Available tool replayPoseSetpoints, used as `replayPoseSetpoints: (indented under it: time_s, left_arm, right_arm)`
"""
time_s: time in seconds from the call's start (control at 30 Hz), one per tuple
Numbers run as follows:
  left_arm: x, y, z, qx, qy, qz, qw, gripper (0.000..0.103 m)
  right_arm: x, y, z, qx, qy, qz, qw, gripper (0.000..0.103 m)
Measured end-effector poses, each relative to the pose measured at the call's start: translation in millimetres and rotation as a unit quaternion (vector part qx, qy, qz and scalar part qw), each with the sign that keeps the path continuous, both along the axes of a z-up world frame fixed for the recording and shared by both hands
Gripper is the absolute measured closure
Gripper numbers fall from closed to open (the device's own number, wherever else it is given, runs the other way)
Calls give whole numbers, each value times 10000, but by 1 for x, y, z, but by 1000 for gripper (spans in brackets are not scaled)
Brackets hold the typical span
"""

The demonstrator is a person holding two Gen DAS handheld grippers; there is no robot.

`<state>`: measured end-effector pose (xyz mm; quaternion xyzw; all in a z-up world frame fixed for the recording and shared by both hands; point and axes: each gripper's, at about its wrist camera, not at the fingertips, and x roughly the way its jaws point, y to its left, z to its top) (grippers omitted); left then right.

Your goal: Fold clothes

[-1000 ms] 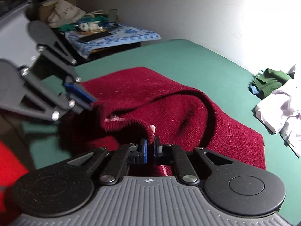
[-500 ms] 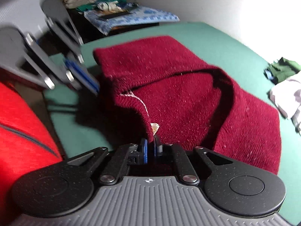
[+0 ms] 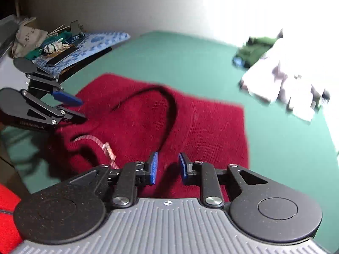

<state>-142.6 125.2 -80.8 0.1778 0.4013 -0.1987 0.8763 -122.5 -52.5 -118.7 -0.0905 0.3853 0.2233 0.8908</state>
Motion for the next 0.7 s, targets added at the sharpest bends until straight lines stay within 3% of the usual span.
replayPoseSetpoints:
  time_s: [0.1,0.27,0.4,0.57,0.7]
  left_arm:
    - [1,2,-4,13,3,-74,10000,66]
    - [1,-1,-5,154,68,-390,9991,66]
    - [-7,-2,-4,234,194,-656,9974,66]
    - [-4,-1,1,321,210,-732,9966,66]
    - [-13,-11,30,142,-152,-947,9953,65]
  right_arm:
    - [-6,14,-11,-411,-158,56,9990,73]
    - [-10,9,-6,-497,-107,253,9984,90]
    - [-20,-5,0,-595,93,699,9957,90]
    - [-19,-1,-6,-714,17,845,9939,86]
    - [-18,-11,16,-343,-149,779,9963,83]
